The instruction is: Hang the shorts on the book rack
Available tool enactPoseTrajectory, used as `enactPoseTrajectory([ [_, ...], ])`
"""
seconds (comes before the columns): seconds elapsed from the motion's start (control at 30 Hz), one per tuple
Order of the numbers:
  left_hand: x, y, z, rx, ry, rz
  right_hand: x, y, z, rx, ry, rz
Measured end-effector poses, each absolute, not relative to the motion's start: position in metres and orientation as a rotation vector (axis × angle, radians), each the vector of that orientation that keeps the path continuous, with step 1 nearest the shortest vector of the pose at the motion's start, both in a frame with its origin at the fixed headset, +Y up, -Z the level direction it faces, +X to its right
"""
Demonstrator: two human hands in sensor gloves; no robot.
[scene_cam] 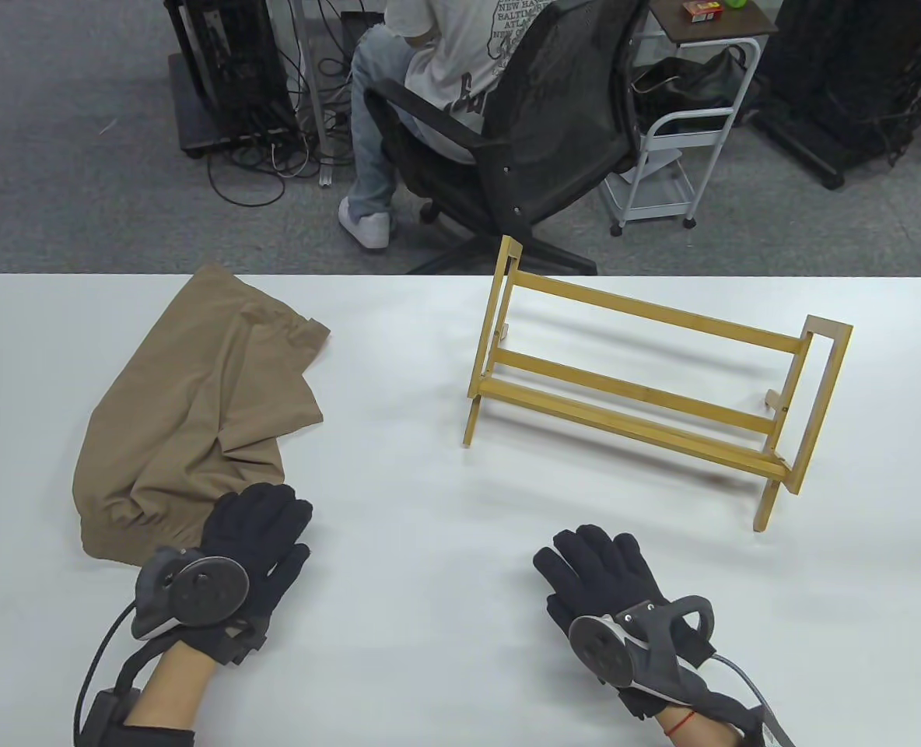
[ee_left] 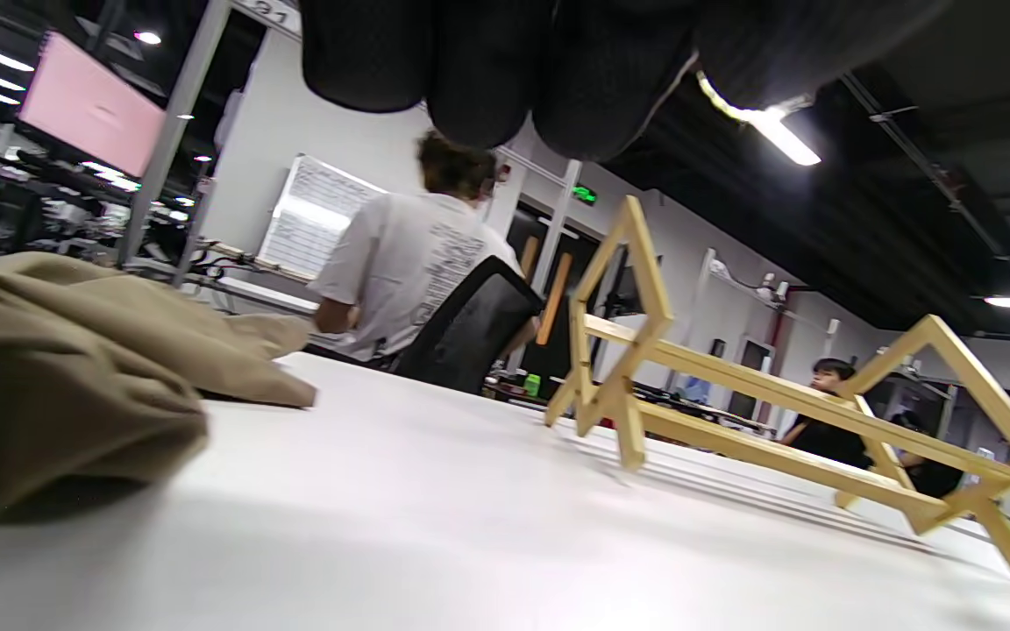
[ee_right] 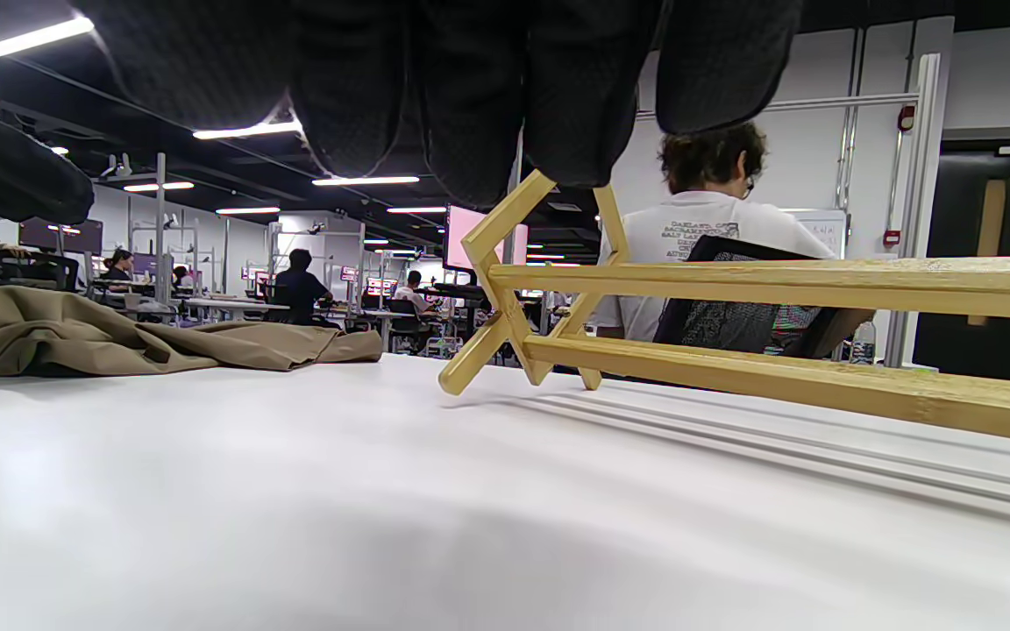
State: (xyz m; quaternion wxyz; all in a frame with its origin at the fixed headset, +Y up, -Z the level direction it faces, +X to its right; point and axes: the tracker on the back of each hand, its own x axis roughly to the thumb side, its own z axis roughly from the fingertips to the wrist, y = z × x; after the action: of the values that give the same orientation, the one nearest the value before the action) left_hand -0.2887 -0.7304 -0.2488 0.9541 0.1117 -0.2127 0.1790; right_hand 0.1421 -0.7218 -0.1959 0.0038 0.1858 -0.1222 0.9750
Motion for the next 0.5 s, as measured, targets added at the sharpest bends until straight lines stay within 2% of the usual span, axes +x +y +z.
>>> enactPoseTrajectory([
  [0.5, -0.340, -0.748, -0.266, 0.158, -0.188, 0.455, 0.140, -0.722, -0.196, 0.594, -0.366, 3.055],
])
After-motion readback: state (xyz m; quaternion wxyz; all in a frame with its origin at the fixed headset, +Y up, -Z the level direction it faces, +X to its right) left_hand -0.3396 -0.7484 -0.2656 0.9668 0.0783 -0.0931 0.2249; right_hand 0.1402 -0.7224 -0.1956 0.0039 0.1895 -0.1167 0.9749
